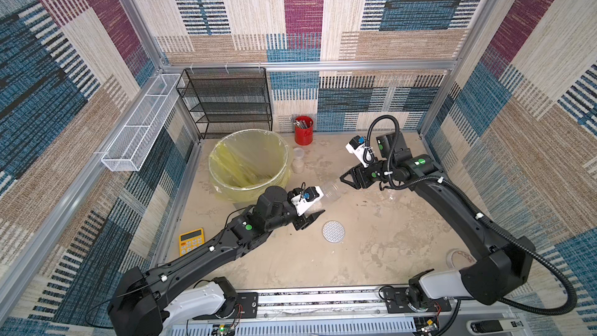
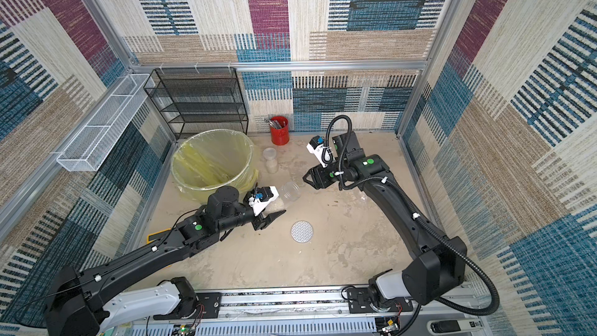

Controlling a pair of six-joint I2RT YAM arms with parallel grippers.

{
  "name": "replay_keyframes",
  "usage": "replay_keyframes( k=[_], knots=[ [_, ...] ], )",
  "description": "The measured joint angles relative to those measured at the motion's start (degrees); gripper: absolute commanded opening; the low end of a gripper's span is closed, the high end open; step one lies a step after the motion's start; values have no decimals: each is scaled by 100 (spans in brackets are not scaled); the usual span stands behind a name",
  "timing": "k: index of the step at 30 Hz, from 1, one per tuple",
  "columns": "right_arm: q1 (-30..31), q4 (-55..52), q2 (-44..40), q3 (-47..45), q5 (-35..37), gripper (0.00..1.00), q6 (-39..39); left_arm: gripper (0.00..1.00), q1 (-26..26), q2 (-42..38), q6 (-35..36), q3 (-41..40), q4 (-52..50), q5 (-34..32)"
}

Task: Empty moldy rice from jars
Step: Unscrew the lid from the jar, then place the lid at the center of the board.

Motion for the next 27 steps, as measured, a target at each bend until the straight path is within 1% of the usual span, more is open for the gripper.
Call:
replay_keyframes(
  k=[3, 7, 13, 16, 21, 27],
  knots=[
    [-24, 234, -122, -579, 249, 60, 365, 13, 0, -4, -22, 4, -33, 2],
    [-31, 420, -87, -1320, 577, 60, 802, 13, 0, -92, -79, 48, -168, 2],
    [-35, 859, 157, -1976, 946, 60, 1279, 13, 0, -232, -177, 179, -258, 2],
    [-35, 999, 448, -2129, 1174, 60, 1401, 13, 0, -262, -188, 260, -407, 0],
    [-35, 1110, 876, -2135, 1574, 61, 1510, 14, 0, -411, -232, 273, -636, -46],
    [-39, 1266, 1270, -2072, 1779, 61, 1550, 15, 0, -573, -317, 310, -857, -197]
  ],
)
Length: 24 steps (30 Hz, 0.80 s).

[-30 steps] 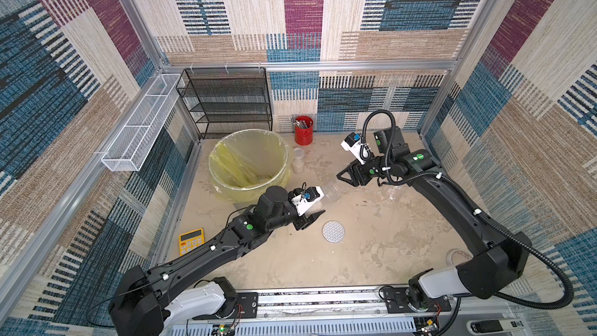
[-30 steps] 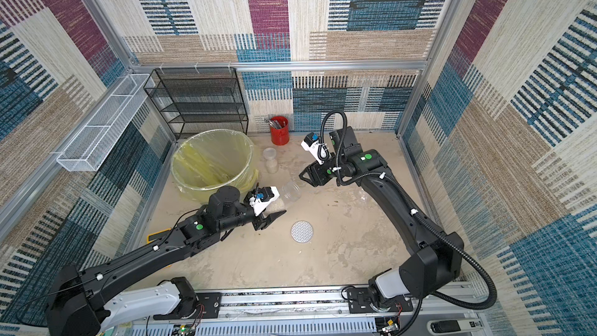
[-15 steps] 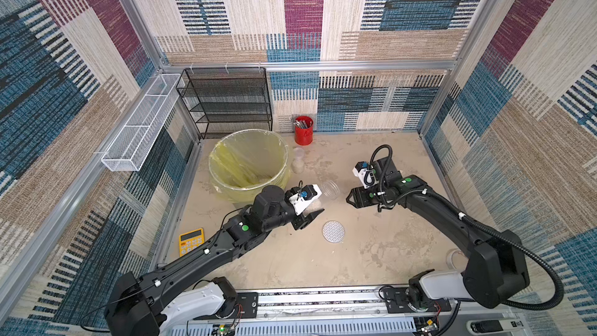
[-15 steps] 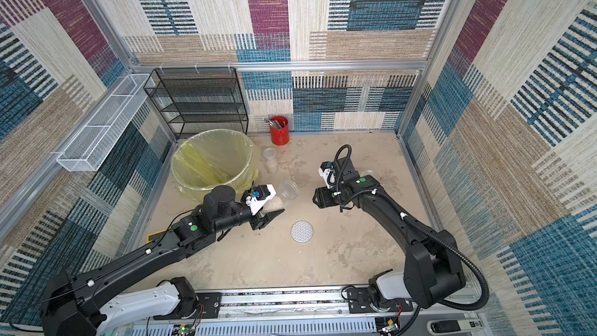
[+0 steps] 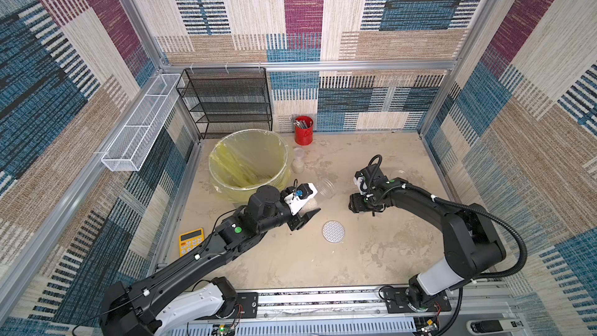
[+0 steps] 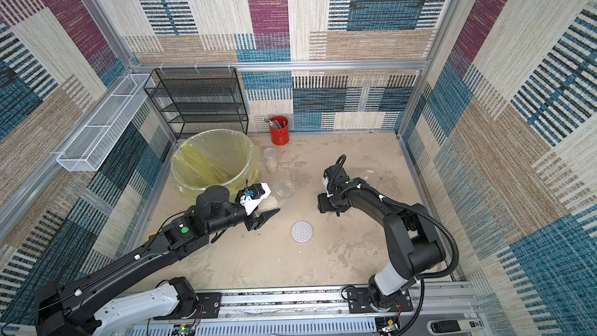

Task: Empty moldy rice from jars
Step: Place the lid at the center of the board.

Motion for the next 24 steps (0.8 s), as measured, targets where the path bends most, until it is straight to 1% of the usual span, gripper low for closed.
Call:
replay_keyframes(
  k=[2, 9, 11, 15, 21, 23, 24],
  knots=[
    [0, 17, 160, 46, 63, 62, 2, 15, 0, -22, -26, 68, -90, -105],
    [0, 79, 560, 136, 170, 66, -2, 15, 0, -299, -122, 90, -258, -175],
    [0, 107, 592, 153, 190, 67, -2, 15, 0, -363, -127, 70, -308, -249],
    [0, 181, 640, 179, 214, 75, -4, 15, 0, -433, -129, 31, -376, -284],
    [4, 271, 629, 157, 219, 77, -9, 14, 0, -463, -131, -2, -382, -396],
    [4, 273, 629, 157, 219, 80, -24, 14, 0, -466, -131, -2, -382, -398],
    [4, 273, 625, 157, 223, 87, -24, 14, 0, -466, -131, -2, -382, -398]
  ],
)
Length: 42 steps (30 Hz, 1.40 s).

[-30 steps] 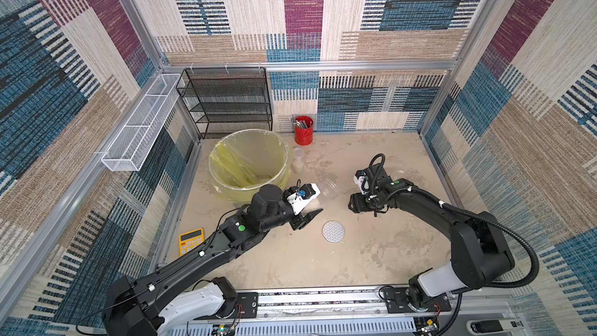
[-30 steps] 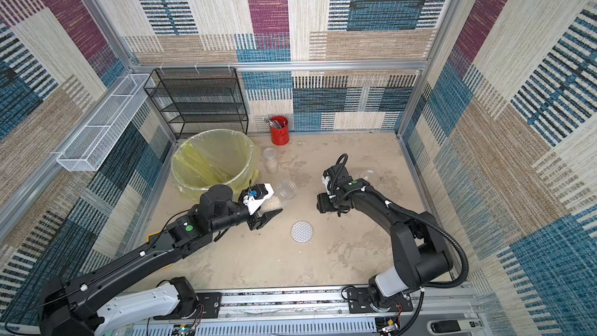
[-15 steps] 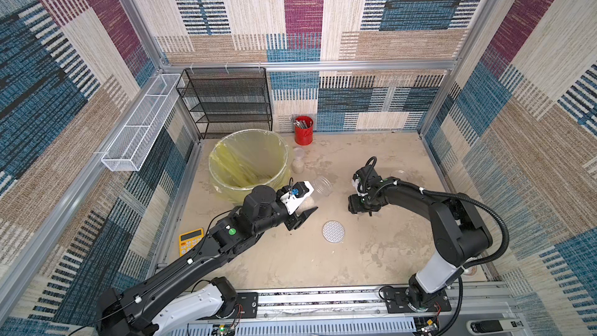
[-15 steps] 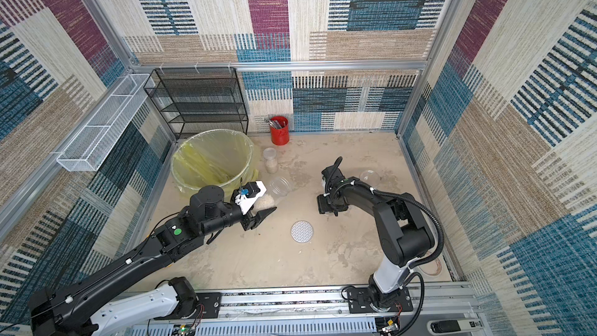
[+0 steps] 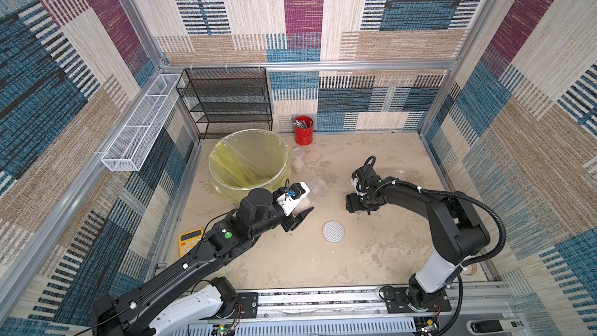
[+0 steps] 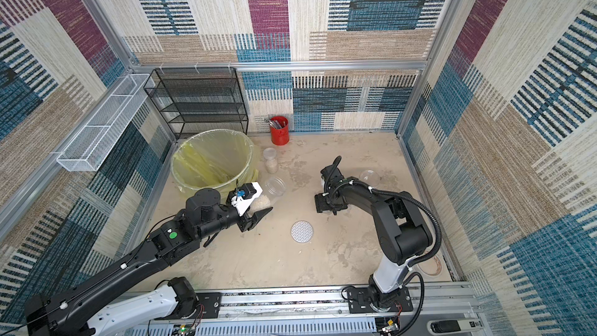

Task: Empty moldy rice from jars
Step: Place the lid at the center of the board, then pour the moldy rice from the jar into the trash bin.

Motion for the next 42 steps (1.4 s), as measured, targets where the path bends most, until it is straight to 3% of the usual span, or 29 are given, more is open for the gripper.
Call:
replay_keyframes(
  k=[2, 13, 22, 28, 32, 37, 42],
  knots=[
    [0, -9, -26, 0, 39, 99, 0, 14, 0, -4, 0, 0, 0, -2],
    [7, -282, -730, 181, 188, 99, 2, 14, 0, -26, 0, 192, -210, -142],
    [39, -164, -1506, 328, -1180, 99, 44, 12, 2, 52, 0, 970, -970, -549],
    [50, 450, -2256, 247, -1602, 99, 72, 13, 20, -4, 7, 1532, -1674, -1058],
    [50, 813, -2323, 181, -1843, 99, 142, 12, 72, -168, 74, 1812, -1996, -1399],
    [50, 1355, -2839, -271, -1921, 99, 328, 10, 402, -227, 227, 2098, -2396, -1759],
    [50, 2035, -3314, -557, -2295, 99, 459, 9, 1071, -195, 310, 2470, -2730, -1930]
  ],
)
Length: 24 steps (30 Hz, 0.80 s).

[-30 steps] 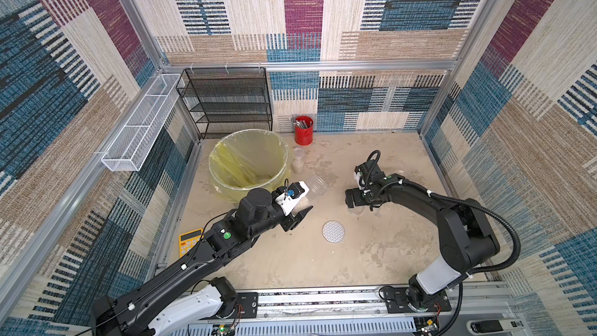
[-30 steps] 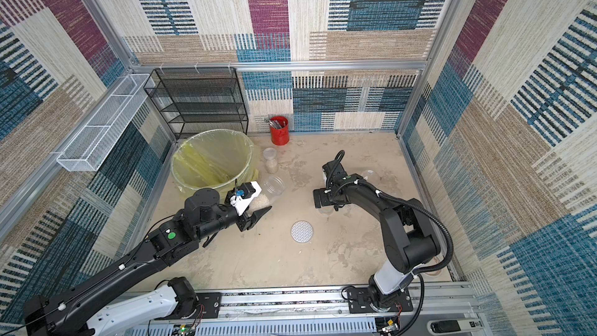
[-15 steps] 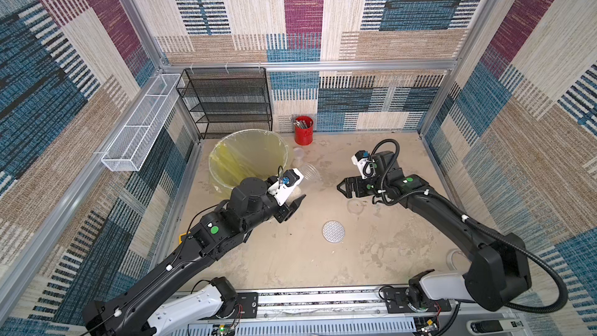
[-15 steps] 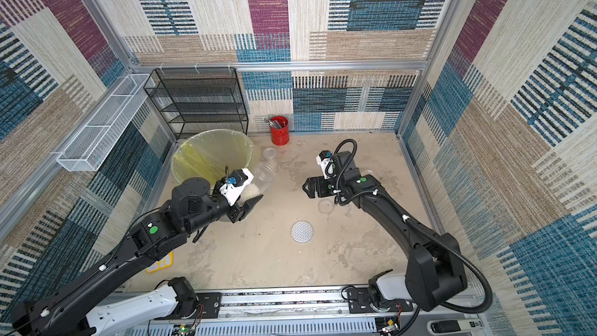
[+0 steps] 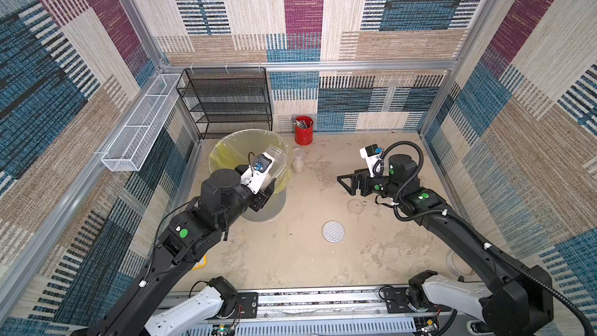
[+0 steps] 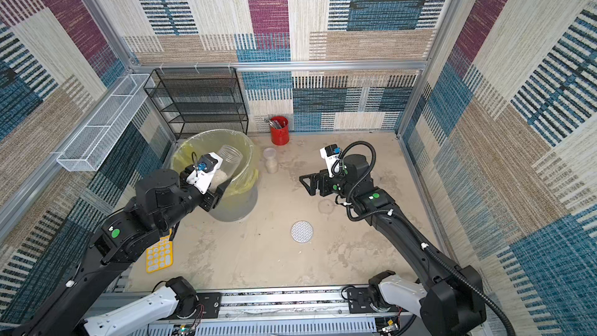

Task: Empty moldy rice from jars
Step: Pour the moldy rice from the jar into the trash bin.

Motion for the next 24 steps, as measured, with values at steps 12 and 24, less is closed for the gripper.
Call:
replay_keyframes(
  k=[12, 24],
  knots=[
    [-2, 527, -544, -560, -363, 99, 76, 6, 1154, 1014, 201, 719, -745, -15],
    [-2, 629, -1137, -739, -15, 99, 157, 4, 1469, 1722, 566, 1231, -1561, -111]
  ],
)
